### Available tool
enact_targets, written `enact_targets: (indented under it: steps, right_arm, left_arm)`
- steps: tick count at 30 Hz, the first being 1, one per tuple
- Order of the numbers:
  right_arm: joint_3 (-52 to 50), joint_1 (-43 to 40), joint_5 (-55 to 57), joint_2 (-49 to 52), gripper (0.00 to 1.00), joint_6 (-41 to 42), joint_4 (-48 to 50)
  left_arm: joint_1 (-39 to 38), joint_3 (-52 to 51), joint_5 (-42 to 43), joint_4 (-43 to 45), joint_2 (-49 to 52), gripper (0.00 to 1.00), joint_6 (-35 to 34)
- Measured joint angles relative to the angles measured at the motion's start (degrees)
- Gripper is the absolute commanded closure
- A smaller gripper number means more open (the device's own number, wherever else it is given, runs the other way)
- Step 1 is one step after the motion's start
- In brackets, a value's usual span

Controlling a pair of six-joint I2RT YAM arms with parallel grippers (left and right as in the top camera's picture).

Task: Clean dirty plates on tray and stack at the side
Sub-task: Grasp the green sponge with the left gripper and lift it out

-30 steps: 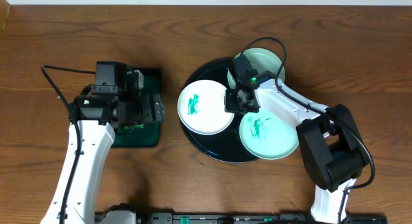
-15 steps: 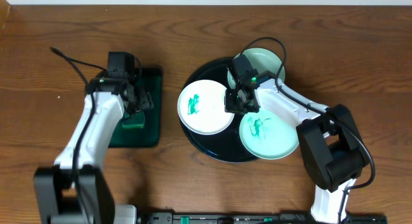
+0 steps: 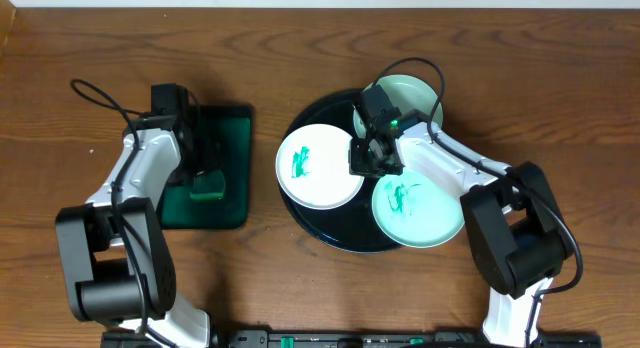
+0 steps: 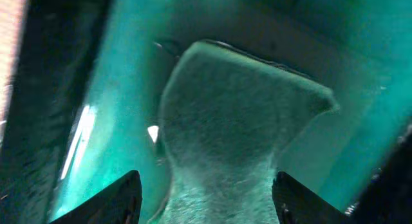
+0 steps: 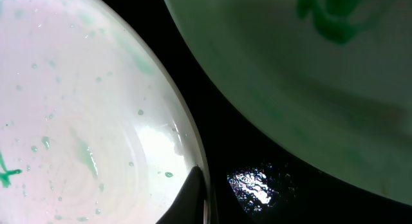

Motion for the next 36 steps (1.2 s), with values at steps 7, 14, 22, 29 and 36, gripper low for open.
enact_targets:
  steps: [7, 14, 22, 29, 36]
  right_arm:
    - [0.00, 0.00, 0.00, 0.00, 0.99, 0.00, 0.04]
    - [0.00, 0.00, 0.00, 0.00, 0.99, 0.00, 0.02]
    - [0.00, 0.00, 0.02, 0.00, 0.99, 0.00, -0.04]
    - [0.00, 0.00, 0.02, 0.00, 0.99, 0.00, -0.24]
    - [0.00, 0.00, 0.02, 0.00, 0.99, 0.00, -0.26]
  left_arm:
    - [0.00, 0.00, 3.10, 1.40, 0.26, 0.44, 2.75]
    - [0.00, 0.00, 3.80, 2.64, 0.39, 0.51, 3.41]
    - [0.00, 0.24, 3.82, 3.82, 4.22, 0.71, 3.56]
    - [0.15, 0.85, 2.78, 4.81, 5.20, 0.91, 4.22]
    - [0.15, 0.96, 2.84, 4.39, 5.22, 0.93, 4.00]
